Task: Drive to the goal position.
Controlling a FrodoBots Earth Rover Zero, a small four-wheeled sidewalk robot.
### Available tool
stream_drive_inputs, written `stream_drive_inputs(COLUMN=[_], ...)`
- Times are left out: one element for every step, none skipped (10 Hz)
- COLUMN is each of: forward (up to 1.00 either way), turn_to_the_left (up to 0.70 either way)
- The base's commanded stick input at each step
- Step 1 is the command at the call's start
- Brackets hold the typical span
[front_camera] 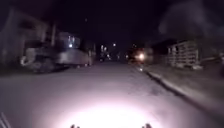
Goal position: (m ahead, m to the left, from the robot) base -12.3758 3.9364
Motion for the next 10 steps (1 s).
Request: stream_drive_inputs(forward=[1.00, 1.00, 1.00, 1.00, 1.00, 1.00, 1.00, 1.00, 1.00, 1.00], turn_to_the_left=[0.00, 0.00, 0.00, -0.08, -0.39, -0.40, -0.40, -0.35, -0.18, -0.01])
